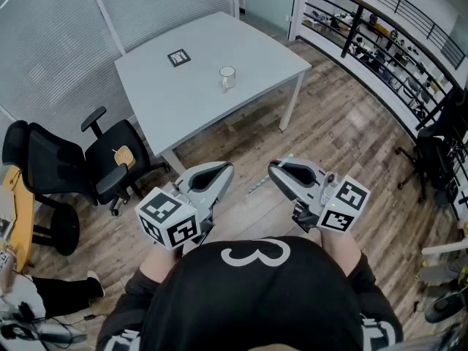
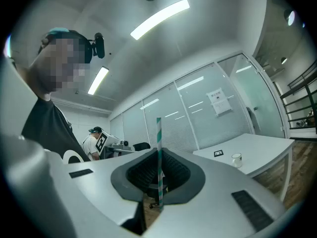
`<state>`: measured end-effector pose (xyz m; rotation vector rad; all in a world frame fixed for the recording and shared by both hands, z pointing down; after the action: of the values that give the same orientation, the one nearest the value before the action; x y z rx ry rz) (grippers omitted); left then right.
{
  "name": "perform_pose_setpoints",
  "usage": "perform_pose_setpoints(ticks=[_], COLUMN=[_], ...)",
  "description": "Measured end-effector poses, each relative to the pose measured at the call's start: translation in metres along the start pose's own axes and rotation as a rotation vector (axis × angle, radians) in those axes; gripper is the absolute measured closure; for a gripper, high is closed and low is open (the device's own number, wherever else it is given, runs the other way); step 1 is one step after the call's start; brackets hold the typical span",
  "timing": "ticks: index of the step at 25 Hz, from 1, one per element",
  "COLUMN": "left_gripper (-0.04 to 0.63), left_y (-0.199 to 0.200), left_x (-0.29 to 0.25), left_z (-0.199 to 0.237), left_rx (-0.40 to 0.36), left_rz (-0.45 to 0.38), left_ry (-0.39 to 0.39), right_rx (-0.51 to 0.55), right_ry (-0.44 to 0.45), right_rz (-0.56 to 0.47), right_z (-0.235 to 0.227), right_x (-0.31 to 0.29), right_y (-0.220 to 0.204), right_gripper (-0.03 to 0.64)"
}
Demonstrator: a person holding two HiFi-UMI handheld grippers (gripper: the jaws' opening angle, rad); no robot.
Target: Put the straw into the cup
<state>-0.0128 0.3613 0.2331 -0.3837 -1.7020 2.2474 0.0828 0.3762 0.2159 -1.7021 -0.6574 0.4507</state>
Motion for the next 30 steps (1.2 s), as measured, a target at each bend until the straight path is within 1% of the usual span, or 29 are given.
perform_pose_setpoints(ticks=[6,10,14,17,20,23,27,30], left_gripper=[0.578,0.578,0.578,0.578,0.578,0.578,0.578,0.578], left_y=[0.003,0.002,0.001,0.005,0.0,-0.004,-0.002,0.0], left_x=[0.015,0.015,0.04,0.044,0.053,0.065,0.066,0.071], left_z=[0.008,0.006,0.029,0.03,0.035,0.048,0.06,0.068], left_rx=[0.014,0.017,0.017,0.005,-0.002,0.007,0.013,0.01], left_rz=[-0.002,0.001,-0.003,-0.004,0.001,0.005,0.005,-0.014], left_ry=[-0.015,-0.035,-0.051,-0.064,-0.08,-0.084,-0.092,-0.08], right_rx=[-0.003,0.018,0.01,0.008,0.001,-0.016,-0.02,-0.022], right_ry=[-0.032,-0.046,-0.073,-0.092,-0.108,-0.111,-0.114,-0.115], right_rz=[0.0,0.001,-0.003,-0.018,-0.028,-0.035,-0.035,-0.024], right_z=[0.006,0.008,0.018,0.02,0.024,0.03,0.03,0.028], right_x=[-0.016,-0.017,-0.046,-0.048,-0.055,-0.069,-0.076,-0.079], right_y=[0.0,-0.001,-0.01,-0.008,-0.013,-0.016,-0.014,-0.016], right_gripper=[0.584,0.584,0.584,0.584,0.584,0.584,0.584,0.584])
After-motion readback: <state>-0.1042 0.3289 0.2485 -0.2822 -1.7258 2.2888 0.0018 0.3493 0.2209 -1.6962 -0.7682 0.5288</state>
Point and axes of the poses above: the fingertips, and each gripper's own axes: x backward along the fingers, z to its left, y out of its top, the point moved 1 cm from there along x, backward along the fingers, and after that the axes turned 11 degrees about -y, right-handed, at the moved point
